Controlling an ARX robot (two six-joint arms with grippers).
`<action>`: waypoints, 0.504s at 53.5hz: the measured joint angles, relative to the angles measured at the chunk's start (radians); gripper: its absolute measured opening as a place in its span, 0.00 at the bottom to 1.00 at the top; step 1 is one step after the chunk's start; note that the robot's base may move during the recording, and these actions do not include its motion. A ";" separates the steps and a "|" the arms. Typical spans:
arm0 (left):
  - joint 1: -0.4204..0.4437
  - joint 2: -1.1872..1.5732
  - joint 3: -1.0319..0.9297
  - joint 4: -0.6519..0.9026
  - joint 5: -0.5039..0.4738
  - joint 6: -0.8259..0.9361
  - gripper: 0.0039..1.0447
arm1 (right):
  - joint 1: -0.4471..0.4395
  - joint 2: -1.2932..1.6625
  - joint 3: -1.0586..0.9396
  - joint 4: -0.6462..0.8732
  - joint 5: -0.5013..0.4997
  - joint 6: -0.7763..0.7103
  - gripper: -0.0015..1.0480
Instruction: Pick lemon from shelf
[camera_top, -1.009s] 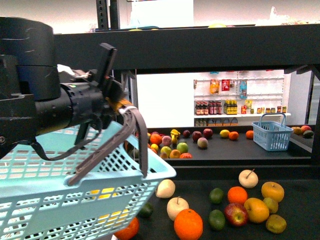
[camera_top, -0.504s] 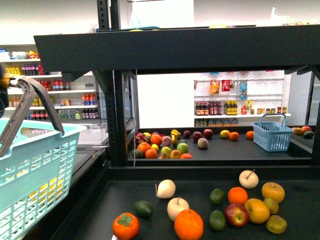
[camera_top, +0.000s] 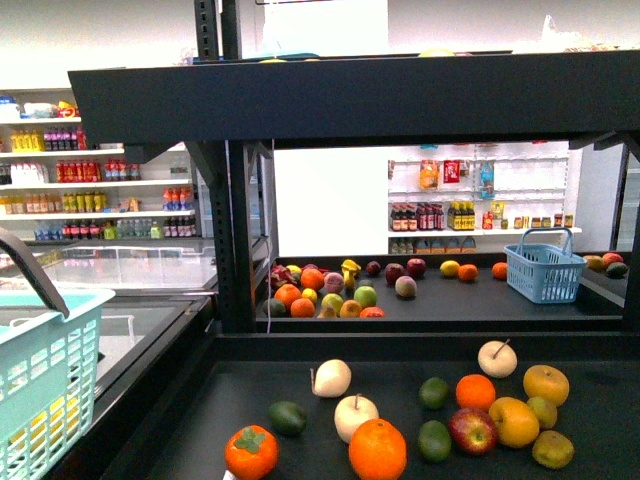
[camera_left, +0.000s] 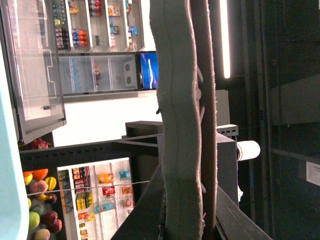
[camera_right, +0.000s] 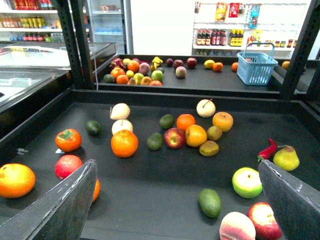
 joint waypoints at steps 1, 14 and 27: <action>0.002 0.003 0.003 0.001 0.003 -0.003 0.09 | 0.000 0.000 0.000 0.000 0.000 0.000 0.93; 0.015 0.060 0.055 0.014 0.047 -0.013 0.09 | 0.000 0.000 0.000 0.000 0.000 0.000 0.93; 0.014 0.071 0.060 0.030 0.079 0.015 0.28 | 0.000 0.000 0.000 0.000 0.000 0.000 0.93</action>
